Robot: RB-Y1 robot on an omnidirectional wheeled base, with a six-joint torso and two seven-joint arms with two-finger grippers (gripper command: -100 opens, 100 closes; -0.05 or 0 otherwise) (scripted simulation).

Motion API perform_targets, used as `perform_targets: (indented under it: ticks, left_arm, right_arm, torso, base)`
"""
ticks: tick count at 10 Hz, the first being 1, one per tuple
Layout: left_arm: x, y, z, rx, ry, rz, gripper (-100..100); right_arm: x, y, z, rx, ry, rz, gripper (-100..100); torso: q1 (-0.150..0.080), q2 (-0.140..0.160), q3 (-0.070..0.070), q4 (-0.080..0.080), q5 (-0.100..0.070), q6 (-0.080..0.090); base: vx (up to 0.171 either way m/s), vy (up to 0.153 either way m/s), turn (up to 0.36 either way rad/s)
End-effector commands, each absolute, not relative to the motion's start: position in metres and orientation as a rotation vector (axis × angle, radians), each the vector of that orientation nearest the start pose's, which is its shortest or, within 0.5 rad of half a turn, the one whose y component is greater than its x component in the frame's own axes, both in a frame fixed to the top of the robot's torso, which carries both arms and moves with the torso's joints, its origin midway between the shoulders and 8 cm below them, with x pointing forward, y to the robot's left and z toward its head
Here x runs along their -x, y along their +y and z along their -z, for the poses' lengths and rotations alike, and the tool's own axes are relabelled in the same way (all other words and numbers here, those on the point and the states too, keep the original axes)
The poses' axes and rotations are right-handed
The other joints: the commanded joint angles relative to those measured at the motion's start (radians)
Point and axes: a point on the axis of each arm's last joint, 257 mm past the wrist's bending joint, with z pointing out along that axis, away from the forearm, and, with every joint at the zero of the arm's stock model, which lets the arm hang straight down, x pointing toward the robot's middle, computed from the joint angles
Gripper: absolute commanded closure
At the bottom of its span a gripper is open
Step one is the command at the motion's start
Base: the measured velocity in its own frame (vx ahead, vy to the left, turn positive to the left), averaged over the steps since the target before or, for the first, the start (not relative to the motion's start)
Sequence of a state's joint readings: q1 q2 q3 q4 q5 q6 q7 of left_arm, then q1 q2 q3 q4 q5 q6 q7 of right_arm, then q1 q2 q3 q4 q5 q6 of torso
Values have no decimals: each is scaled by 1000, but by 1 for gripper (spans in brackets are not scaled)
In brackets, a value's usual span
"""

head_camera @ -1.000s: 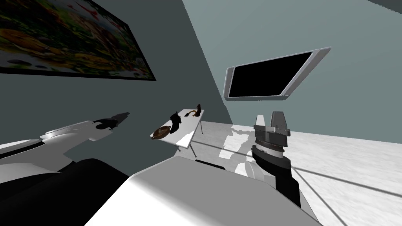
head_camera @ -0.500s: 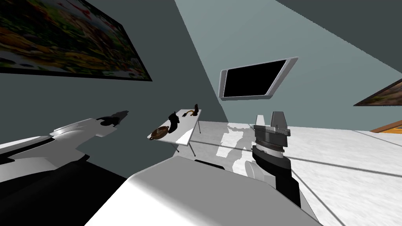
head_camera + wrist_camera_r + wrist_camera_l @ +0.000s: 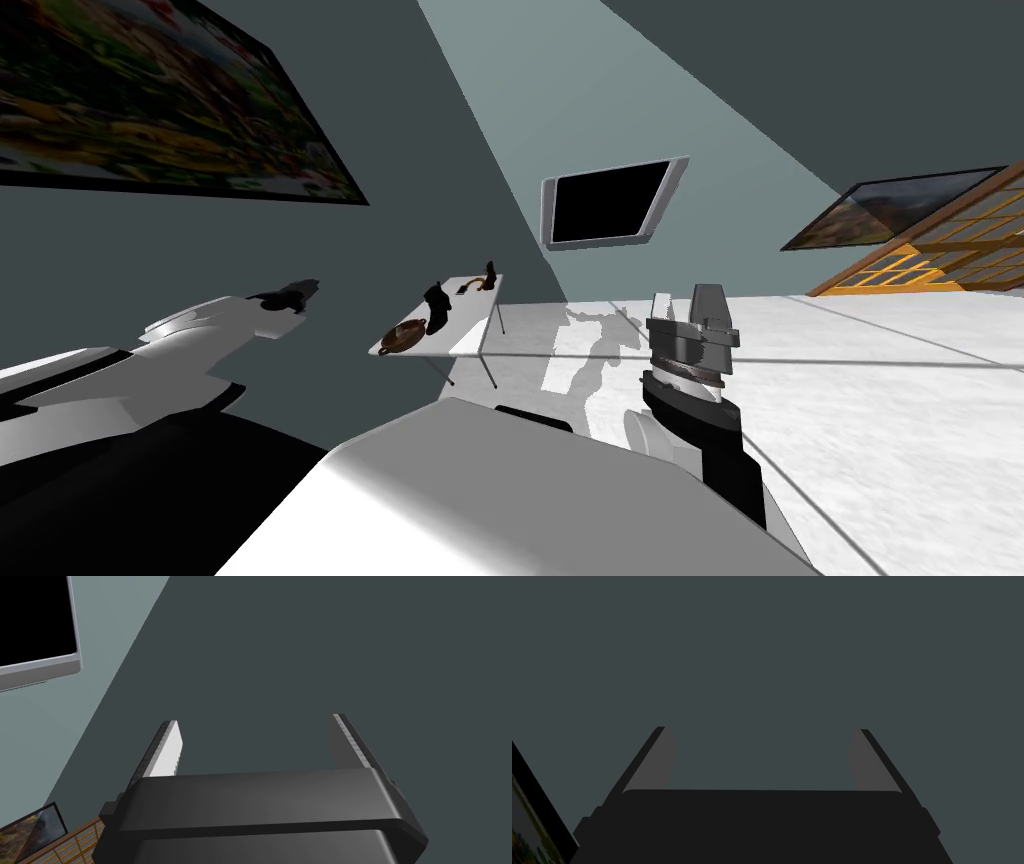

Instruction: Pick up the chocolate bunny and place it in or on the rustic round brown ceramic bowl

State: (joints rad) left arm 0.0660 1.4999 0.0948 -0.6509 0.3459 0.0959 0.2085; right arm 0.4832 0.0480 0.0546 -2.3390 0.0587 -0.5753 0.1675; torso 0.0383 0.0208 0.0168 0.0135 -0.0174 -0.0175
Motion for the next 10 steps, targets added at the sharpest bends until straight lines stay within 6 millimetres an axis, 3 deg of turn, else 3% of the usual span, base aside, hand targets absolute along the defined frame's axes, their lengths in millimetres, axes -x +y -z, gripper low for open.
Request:
perform_targets:
  ticks: [1, 3, 4, 5, 7, 8, 10]
  left_arm:
    - [-261, 954, -25, 1261, 1117, -397, -100]
    - [-273, 950, -30, 1258, 1110, -378, -100]
    - [-262, 956, -18, 1321, 1084, -398, -100]
    - [-272, 954, -27, 1317, 1075, -389, -100]
    - [-272, 954, -29, 1347, 1062, -403, -100]
    - [-263, 957, -13, 1410, 1049, -409, -100]
    - [-270, 954, -20, 1425, 1055, -424, -100]
  right_arm:
    - [-320, -254, -69, -488, 534, -1194, 0]
    - [-320, -254, -69, -488, 534, -1193, 0]
    - [-320, -254, -69, -488, 534, -1193, 0]
    - [-320, -254, -69, -488, 534, -1194, 0]
    - [-320, -254, -69, -488, 534, -1193, 0]
    - [-320, -254, -69, -488, 534, -1193, 0]
    - [-320, -254, -69, -488, 534, -1194, 0]
  torso:
    - [0, 0, 0, 0, 0, 0]
    - [-1, -8, -4, -1, 0, -2]
    - [-1, -14, -7, -3, 0, -1]
    - [0, -7, -5, -2, 0, 1]
    - [0, -3, -1, 0, 0, -2]
    - [0, -7, -3, -1, 0, -2]
    - [-2, 0, 0, 0, 0, 0]
  base:
    - [-197, 14, -128]
    - [-29, -6, 41]
    - [-162, 25, -370]
    - [-244, 8, -516]
    - [-150, 8, -2]
    - [-213, -3, -310]
    - [-219, -2, -294]
